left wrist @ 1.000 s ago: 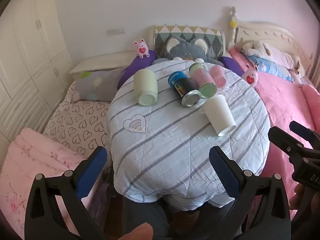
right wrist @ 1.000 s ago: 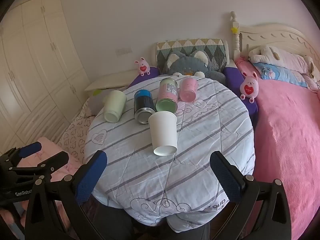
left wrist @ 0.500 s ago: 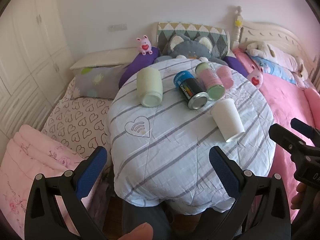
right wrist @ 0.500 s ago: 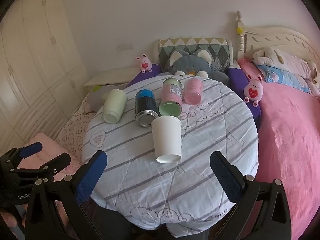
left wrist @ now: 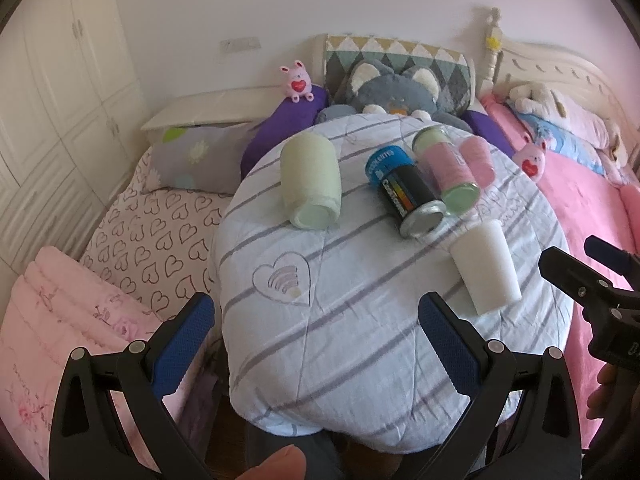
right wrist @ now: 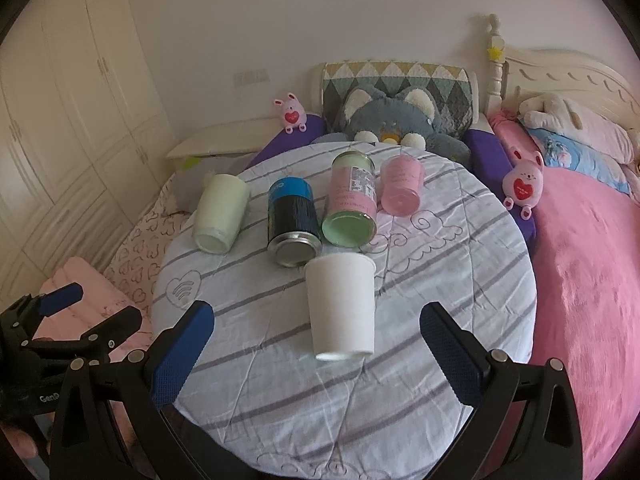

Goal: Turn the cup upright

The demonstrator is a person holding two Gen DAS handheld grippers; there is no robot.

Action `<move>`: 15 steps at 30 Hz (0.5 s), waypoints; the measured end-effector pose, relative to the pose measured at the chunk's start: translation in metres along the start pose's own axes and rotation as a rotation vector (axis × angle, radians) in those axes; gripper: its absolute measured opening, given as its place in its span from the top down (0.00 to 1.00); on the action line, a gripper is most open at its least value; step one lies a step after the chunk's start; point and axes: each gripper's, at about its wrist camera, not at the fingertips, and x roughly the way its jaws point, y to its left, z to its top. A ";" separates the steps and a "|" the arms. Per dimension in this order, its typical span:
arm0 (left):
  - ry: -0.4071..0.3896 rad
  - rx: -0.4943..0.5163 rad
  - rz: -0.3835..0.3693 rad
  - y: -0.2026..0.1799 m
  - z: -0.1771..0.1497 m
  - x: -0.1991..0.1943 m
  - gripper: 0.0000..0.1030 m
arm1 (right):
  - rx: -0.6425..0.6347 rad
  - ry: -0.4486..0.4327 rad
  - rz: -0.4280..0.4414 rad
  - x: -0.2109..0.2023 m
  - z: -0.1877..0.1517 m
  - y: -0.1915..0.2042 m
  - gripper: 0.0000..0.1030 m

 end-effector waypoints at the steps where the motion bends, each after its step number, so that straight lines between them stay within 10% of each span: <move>1: 0.001 -0.001 0.002 0.000 0.004 0.004 0.00 | 0.003 0.004 -0.005 0.005 0.004 -0.002 0.00; 15: 0.024 -0.024 0.025 -0.010 0.077 0.088 0.00 | 0.050 0.087 -0.112 0.096 0.074 -0.052 0.00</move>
